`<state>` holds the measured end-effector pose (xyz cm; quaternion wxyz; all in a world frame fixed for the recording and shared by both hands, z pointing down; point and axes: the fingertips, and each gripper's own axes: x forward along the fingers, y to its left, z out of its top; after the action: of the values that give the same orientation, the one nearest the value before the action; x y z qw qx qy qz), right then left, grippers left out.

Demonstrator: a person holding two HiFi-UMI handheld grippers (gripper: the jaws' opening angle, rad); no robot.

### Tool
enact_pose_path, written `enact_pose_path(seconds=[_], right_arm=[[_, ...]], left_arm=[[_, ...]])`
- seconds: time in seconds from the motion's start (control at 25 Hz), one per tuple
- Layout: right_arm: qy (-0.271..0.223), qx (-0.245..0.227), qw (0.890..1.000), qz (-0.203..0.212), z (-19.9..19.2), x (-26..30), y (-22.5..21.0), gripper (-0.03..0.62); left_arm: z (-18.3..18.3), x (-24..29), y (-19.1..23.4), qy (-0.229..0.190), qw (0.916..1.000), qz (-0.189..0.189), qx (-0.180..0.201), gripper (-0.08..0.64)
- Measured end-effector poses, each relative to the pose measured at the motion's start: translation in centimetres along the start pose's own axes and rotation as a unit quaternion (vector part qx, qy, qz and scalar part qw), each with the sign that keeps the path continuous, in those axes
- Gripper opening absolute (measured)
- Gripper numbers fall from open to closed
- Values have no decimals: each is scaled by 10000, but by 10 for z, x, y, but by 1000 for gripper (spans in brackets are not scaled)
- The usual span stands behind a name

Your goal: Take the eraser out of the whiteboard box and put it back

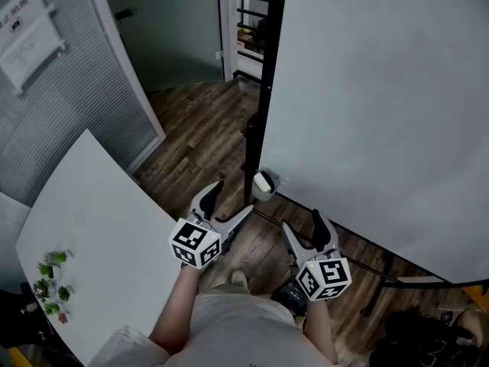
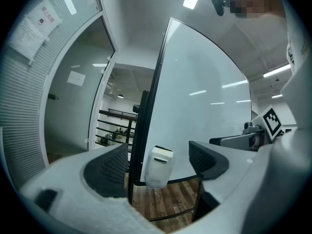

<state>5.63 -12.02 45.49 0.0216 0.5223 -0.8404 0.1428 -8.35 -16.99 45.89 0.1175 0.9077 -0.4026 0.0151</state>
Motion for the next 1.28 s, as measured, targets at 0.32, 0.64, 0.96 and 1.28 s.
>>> enact_pose_path(seconds=[0.32, 0.64, 0.96, 1.28], right_arm=[[-69, 14, 9998, -210, 6, -2, -6, 359], [-99, 48, 9996, -241, 6, 7, -17, 359], [-71, 58, 9998, -170, 6, 24, -25, 359], [-15, 68, 9998, -191, 5, 29, -36, 359]], left_arm=[[-9, 21, -14, 172, 9989, -447, 5, 374], [-8, 34, -14, 231, 9980, -573, 110, 367], [-5, 51, -6, 287, 9976, -593, 230, 356], [-16, 67, -9, 483, 9960, -704, 266, 350]])
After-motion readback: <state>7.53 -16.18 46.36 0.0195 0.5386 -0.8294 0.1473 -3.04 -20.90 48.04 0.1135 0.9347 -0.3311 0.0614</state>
